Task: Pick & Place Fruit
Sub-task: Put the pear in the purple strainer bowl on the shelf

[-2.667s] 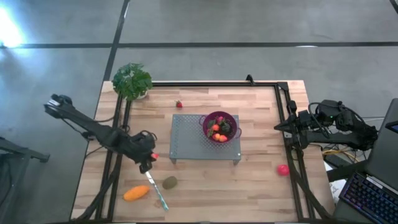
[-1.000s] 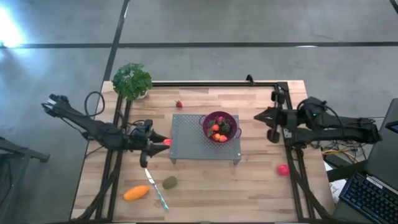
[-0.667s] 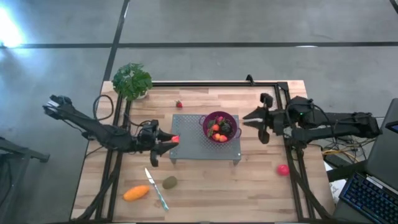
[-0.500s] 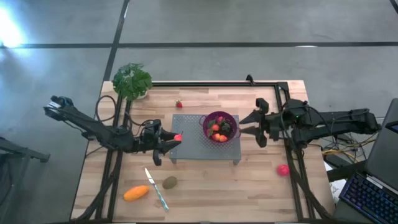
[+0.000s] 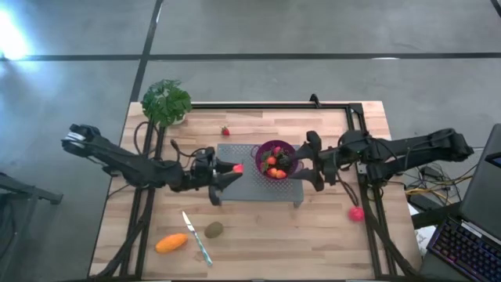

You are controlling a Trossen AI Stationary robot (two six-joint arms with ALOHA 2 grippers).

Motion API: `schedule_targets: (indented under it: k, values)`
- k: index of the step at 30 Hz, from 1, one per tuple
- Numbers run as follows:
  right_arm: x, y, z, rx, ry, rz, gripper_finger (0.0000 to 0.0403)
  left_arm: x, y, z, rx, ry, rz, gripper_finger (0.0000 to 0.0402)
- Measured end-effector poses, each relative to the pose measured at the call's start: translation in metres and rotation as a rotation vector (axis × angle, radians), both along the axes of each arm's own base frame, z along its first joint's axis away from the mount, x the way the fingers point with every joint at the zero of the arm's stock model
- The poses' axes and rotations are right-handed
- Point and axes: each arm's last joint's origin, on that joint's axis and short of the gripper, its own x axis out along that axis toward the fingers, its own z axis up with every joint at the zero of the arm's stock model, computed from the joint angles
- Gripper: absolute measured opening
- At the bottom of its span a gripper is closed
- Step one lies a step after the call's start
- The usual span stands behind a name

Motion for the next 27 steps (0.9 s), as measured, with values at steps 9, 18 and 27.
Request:
schedule_targets:
  k: [9, 18, 27]
  values:
    - [0.01, 0.014, -0.002, -0.132, -0.007, -0.048, 0.0287, 0.052, -0.006, 0.013, 0.066, 0.019, 0.029, 0.0136]
    - [0.01, 0.022, 0.0, -0.22, -0.038, -0.117, 0.0272, 0.093, -0.012, 0.022, 0.144, 0.056, 0.035, 0.0136]
    - [0.009, 0.024, 0.003, -0.225, -0.066, -0.116, 0.0294, 0.116, -0.004, 0.023, 0.148, 0.049, 0.025, 0.0136]
